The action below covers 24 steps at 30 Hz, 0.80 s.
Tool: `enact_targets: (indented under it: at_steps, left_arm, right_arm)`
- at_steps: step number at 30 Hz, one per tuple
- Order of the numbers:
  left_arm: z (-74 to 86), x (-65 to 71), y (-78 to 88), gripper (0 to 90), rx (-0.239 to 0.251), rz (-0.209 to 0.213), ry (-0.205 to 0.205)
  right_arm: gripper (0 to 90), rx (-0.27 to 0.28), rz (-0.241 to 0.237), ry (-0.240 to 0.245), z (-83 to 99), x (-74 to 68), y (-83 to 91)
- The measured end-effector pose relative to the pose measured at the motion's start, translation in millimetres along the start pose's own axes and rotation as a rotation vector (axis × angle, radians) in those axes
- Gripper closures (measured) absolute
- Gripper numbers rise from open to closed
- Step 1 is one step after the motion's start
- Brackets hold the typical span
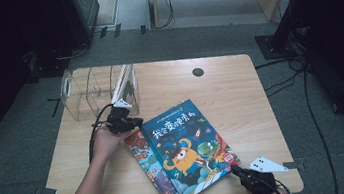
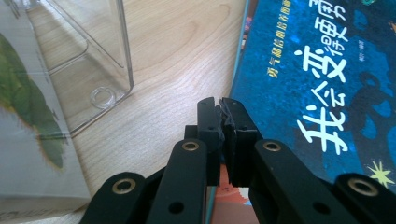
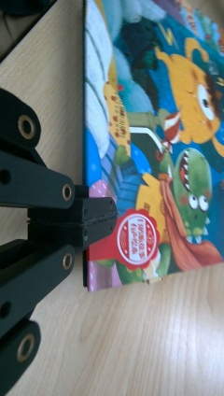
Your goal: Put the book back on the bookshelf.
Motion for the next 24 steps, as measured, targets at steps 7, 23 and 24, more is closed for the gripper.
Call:
enact_targets:
  at_steps: [7,23,24]
  left_arm:
    - [0.5,-4.4,-2.0,88.1,0.000,-0.020,-0.005]
    - [3.8,-3.6,-1.6,89.7,-0.008,-0.028,-0.001]
    - [4.4,-3.5,-0.8,89.8,-0.012,-0.027,0.000]
  right_arm:
    - [90.0,-0.007,-0.004,-0.002,0.9,0.9,-0.3]
    - [90.0,-0.016,-0.017,-0.029,1.0,5.6,-1.3]
    - [90.0,-0.016,-0.018,-0.034,0.8,5.9,-1.6]
Point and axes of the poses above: each handheld gripper's, and its own axes: y roughly backward along the jaws, z roughly out of its underside, x roughly to its right, the point moved 9 cm from there along -y, roughly forward along the jaws, and after that the axes turned 5 degrees about x, right-handed, at the moved point
